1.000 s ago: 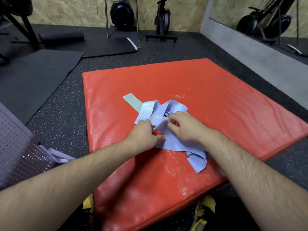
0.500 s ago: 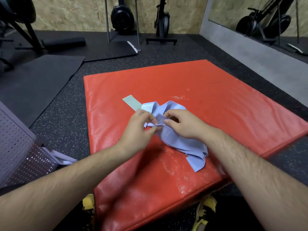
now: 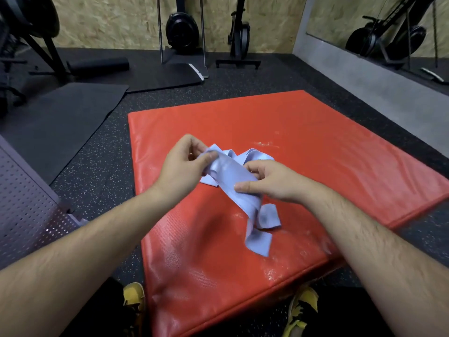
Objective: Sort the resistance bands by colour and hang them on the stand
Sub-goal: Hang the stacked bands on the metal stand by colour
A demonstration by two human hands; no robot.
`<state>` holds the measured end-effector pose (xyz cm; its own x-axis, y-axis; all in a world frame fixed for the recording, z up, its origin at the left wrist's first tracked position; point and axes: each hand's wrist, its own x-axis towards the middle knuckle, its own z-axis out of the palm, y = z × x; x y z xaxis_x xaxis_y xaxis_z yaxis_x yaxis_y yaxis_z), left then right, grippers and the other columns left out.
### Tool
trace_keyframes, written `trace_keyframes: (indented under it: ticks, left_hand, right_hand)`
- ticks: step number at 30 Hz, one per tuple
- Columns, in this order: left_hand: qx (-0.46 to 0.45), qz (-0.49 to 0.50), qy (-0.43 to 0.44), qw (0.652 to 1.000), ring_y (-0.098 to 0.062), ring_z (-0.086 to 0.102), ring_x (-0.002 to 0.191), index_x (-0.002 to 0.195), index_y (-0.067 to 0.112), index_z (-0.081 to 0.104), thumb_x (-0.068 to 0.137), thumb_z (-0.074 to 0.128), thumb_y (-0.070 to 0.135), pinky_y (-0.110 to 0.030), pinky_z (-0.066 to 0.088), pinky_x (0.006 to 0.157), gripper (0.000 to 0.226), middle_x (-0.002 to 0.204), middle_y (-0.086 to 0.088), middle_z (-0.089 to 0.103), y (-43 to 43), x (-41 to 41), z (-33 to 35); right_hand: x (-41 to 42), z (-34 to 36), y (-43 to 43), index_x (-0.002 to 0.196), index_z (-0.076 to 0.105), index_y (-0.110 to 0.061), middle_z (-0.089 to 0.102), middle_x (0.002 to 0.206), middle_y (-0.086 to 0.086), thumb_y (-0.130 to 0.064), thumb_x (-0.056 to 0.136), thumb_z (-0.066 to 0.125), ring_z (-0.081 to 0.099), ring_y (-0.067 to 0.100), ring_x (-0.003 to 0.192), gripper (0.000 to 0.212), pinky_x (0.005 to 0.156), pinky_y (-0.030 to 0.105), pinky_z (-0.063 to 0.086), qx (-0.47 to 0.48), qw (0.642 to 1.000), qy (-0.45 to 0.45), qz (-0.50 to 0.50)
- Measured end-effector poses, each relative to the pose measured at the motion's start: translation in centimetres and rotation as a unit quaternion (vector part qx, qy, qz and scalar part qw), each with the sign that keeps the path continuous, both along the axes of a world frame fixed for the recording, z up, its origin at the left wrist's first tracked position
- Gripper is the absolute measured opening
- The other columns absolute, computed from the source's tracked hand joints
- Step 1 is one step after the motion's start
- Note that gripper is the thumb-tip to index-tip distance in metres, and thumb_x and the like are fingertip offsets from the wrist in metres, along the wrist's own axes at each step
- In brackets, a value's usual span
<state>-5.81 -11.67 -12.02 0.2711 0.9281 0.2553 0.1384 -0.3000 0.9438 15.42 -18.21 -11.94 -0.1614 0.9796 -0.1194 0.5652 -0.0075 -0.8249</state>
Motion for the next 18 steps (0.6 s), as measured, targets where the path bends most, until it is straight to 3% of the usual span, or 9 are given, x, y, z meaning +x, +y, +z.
trace_keyframes:
  ticks: [3, 5, 8, 10, 13, 15, 18]
  left_hand:
    - [-0.025, 0.034, -0.027, 0.999, -0.013, 0.056, 0.061, 0.087, 0.012, 0.054, 0.092, 0.067, 0.006, -0.029, 0.054, 0.060, 0.016, 0.072, -0.001, 0.053, 0.9, -1.6, 0.6]
    - [-0.049, 0.044, -0.036, 0.997, -0.006, 0.054, 0.057, 0.086, 0.014, 0.053, 0.092, 0.065, 0.003, -0.027, 0.054, 0.060, 0.018, 0.071, 0.003, 0.051, 1.1, -2.6, 0.5]
    - [-0.105, 0.042, -0.045, 0.993, -0.006, 0.051, 0.056, 0.086, 0.015, 0.051, 0.093, 0.062, -0.002, -0.021, 0.052, 0.054, 0.021, 0.071, 0.000, 0.047, 0.9, -3.4, -0.4]
    - [-0.167, 0.035, -0.049, 0.984, -0.013, 0.053, 0.059, 0.094, 0.015, 0.052, 0.092, 0.062, -0.004, -0.024, 0.054, 0.057, 0.022, 0.072, -0.004, 0.049, 0.8, -3.7, -1.7]
    - [-0.210, 0.016, 0.050, 0.976, -0.021, 0.052, 0.066, 0.111, 0.018, 0.061, 0.091, 0.066, 0.000, -0.034, 0.047, 0.071, 0.027, 0.074, -0.006, 0.053, 0.5, -4.1, -4.8]
    - [-0.206, -0.002, 0.133, 0.969, -0.023, 0.056, 0.068, 0.102, 0.018, 0.066, 0.091, 0.068, 0.006, -0.033, 0.046, 0.069, 0.017, 0.079, -0.011, 0.061, 0.0, -4.0, -6.7]
    - [-0.171, 0.013, 0.193, 0.966, -0.024, 0.055, 0.054, 0.088, 0.017, 0.060, 0.091, 0.069, 0.013, -0.033, 0.048, 0.065, 0.011, 0.078, -0.011, 0.063, -0.3, -3.8, -7.9]
  right_hand:
    - [1.5, 0.4, -0.7, 0.096, 0.067, -0.013, 0.059, 0.077, 0.010, -0.055, 0.070, 0.081, 0.055, 0.015, 0.069, 0.051, 0.067, 0.037, 0.043, -0.059, 0.997, -0.053, 0.015]
    - [2.6, 0.6, -1.6, 0.098, 0.070, -0.018, 0.071, 0.089, 0.013, -0.051, 0.069, 0.082, 0.064, 0.015, 0.074, 0.045, 0.072, 0.040, 0.051, -0.097, 0.993, -0.063, 0.012]
    - [4.1, 0.8, -2.8, 0.098, 0.071, -0.013, 0.072, 0.090, 0.010, -0.048, 0.070, 0.085, 0.064, 0.014, 0.077, 0.047, 0.075, 0.040, 0.051, -0.123, 0.986, -0.115, 0.010]
    - [5.4, 0.9, -3.4, 0.095, 0.070, -0.007, 0.067, 0.080, 0.007, -0.040, 0.075, 0.086, 0.058, 0.013, 0.072, 0.042, 0.070, 0.036, 0.046, -0.128, 0.984, -0.127, -0.003]
    - [7.1, 0.3, -3.9, 0.091, 0.069, -0.003, 0.062, 0.074, 0.002, -0.031, 0.079, 0.084, 0.054, 0.011, 0.064, 0.034, 0.062, 0.029, 0.042, -0.126, 0.985, -0.107, -0.052]
    - [7.7, -1.1, -3.8, 0.090, 0.070, -0.012, 0.066, 0.076, -0.001, -0.030, 0.080, 0.083, 0.056, 0.011, 0.066, 0.024, 0.061, 0.028, 0.044, -0.105, 0.979, -0.156, -0.078]
    - [8.4, -3.4, -3.6, 0.082, 0.067, -0.021, 0.065, 0.073, -0.004, -0.030, 0.081, 0.080, 0.056, 0.012, 0.067, 0.015, 0.059, 0.027, 0.044, -0.093, 0.964, -0.225, -0.103]
